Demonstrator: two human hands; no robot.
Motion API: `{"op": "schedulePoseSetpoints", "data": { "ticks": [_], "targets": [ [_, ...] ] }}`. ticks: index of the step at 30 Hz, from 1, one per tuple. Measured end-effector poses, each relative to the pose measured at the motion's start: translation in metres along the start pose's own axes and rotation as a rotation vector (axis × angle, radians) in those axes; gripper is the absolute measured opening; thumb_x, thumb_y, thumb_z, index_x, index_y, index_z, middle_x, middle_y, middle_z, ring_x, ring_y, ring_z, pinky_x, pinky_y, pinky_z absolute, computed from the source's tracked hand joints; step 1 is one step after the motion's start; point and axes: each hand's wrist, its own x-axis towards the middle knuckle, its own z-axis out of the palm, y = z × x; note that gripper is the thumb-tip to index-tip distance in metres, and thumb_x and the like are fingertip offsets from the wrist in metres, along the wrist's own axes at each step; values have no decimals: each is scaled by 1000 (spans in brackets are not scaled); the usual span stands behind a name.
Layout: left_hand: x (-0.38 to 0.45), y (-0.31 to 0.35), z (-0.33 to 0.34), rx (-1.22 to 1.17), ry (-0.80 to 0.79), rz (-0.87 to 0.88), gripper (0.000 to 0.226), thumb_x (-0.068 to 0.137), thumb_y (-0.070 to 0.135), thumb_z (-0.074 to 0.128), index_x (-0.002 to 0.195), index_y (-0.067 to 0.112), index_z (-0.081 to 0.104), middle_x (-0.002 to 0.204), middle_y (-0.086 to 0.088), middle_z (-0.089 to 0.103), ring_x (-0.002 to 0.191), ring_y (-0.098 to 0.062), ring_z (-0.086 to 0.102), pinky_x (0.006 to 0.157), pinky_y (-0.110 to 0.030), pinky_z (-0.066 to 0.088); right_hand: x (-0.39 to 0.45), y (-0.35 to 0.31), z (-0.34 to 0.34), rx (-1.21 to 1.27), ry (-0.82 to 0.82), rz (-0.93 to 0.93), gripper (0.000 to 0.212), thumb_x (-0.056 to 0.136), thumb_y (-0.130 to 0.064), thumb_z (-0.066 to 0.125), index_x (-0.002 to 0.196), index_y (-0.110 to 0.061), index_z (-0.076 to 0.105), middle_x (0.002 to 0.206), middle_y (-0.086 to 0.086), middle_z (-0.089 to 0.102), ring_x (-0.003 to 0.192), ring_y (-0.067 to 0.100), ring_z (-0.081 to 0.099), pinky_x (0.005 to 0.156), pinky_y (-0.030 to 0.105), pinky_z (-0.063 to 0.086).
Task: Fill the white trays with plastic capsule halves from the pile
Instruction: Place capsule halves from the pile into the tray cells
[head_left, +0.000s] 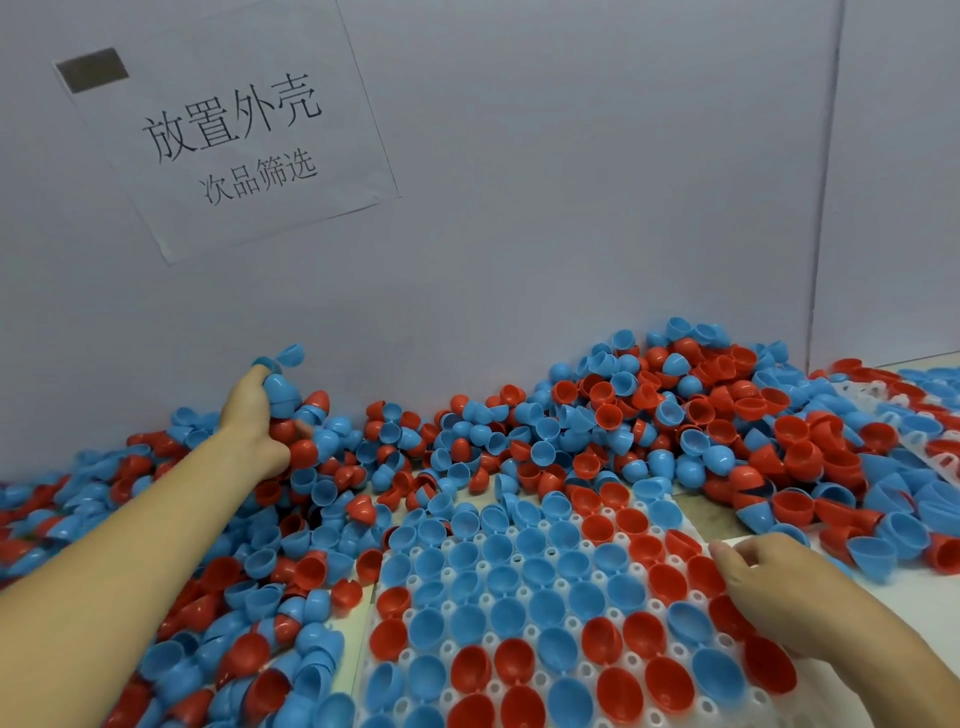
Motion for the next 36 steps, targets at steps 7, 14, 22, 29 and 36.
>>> {"op": "schedulePoseSetpoints", "data": {
  "ticks": [7,14,22,29,36],
  "targets": [
    [-73,-9,-13,-328,-69,-25,26,94,39,61,76,21,55,53,6,51,50,-10,43,38,-17,34,-1,2,0,-115,48,-21,43,105,-32,40,76,-13,65,68,2,61,65,12,59,54,25,39],
    [-139,-32,-43,-565,-152,-55,31,93,42,60,70,22,57,64,4,60,47,-9,51,36,-18,33,13,5,9,-179,220,-36,32,100,-28,45,79,-19,67,83,3,67,77,18,60,62,31,42],
    [-170,-69,-58,-659,-158,-141,44,93,42,61,55,20,62,61,1,61,50,-12,58,33,-20,33,45,20,22,37,659,-185,18,89,-25,48,85,-31,64,82,11,66,78,34,61,76,55,56],
    [-161,-80,-55,-708,-259,-235,29,84,42,64,72,16,60,68,-4,66,47,-11,53,32,-19,33,-47,-48,17,169,649,-635,27,91,-18,54,94,-45,61,83,-14,61,65,7,59,51,17,45],
    [-152,-86,-60,-682,-391,-190,50,95,44,55,52,19,65,58,2,60,45,-9,50,34,-18,31,-78,-98,30,244,368,-896,29,93,-14,61,96,-42,65,79,-18,67,80,-1,62,61,17,54]
  ]
}}
